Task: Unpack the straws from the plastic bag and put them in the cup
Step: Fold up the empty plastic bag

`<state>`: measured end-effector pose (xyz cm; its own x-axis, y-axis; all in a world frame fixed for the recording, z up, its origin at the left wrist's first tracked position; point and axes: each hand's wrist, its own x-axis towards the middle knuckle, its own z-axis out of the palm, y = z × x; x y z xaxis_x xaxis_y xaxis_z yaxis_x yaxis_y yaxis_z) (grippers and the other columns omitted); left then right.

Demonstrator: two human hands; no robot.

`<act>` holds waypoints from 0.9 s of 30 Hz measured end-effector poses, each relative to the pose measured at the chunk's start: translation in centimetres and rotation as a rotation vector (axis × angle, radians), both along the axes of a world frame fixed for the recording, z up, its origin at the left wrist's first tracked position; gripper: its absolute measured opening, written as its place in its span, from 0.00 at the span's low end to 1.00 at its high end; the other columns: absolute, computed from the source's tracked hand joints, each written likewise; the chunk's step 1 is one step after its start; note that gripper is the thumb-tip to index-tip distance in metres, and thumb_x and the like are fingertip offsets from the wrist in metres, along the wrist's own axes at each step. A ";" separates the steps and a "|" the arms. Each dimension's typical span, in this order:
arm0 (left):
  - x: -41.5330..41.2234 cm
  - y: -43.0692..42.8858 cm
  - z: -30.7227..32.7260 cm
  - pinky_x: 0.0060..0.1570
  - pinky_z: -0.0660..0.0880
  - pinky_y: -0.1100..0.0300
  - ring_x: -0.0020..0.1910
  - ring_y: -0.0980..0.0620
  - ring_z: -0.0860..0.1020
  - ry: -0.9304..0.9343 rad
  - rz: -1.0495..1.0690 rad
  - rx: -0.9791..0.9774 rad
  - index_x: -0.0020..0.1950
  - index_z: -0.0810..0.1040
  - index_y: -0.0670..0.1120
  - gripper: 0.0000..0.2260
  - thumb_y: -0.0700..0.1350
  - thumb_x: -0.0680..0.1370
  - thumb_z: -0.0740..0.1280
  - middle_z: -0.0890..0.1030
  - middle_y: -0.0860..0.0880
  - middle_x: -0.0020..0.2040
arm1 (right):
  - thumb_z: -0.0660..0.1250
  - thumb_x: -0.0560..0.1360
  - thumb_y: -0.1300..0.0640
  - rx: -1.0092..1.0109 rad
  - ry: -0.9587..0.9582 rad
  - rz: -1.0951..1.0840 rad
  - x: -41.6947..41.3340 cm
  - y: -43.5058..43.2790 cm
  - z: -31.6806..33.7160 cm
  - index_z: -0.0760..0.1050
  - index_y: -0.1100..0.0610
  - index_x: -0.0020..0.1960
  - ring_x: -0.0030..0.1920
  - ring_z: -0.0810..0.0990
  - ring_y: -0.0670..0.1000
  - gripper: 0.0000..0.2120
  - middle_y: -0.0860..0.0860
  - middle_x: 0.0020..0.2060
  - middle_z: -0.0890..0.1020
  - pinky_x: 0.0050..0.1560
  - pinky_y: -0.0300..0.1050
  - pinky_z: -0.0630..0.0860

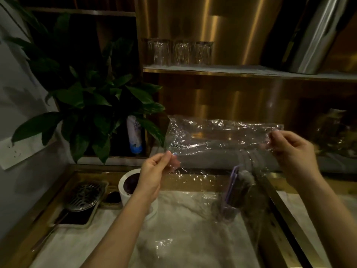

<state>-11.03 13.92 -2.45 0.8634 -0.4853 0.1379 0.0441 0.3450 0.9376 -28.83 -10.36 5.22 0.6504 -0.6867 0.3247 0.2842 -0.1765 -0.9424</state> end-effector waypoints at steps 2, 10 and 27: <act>0.2 -0.1 0.0 0.36 0.78 0.65 0.38 0.53 0.83 -0.027 -0.002 0.030 0.38 0.84 0.50 0.08 0.52 0.71 0.67 0.85 0.49 0.37 | 0.64 0.75 0.52 0.053 0.019 -0.021 0.2 -0.2 -1.1 0.81 0.50 0.41 0.36 0.81 0.46 0.08 0.48 0.34 0.83 0.38 0.42 0.78; 2.2 -0.3 2.1 0.34 0.78 0.64 0.35 0.55 0.82 -0.006 0.036 -0.018 0.41 0.81 0.48 0.10 0.48 0.78 0.64 0.84 0.51 0.34 | 0.64 0.70 0.51 0.108 0.231 0.278 0.9 0.2 -5.0 0.77 0.59 0.54 0.43 0.85 0.54 0.16 0.55 0.41 0.85 0.41 0.41 0.81; 6.2 1.9 7.1 0.25 0.74 0.66 0.27 0.56 0.78 -0.392 -0.236 0.317 0.53 0.81 0.54 0.10 0.42 0.79 0.62 0.84 0.46 0.36 | 0.72 0.68 0.45 -0.138 0.187 0.377 3.5 -1.8 -2.4 0.81 0.50 0.51 0.31 0.77 0.48 0.14 0.50 0.33 0.80 0.30 0.39 0.76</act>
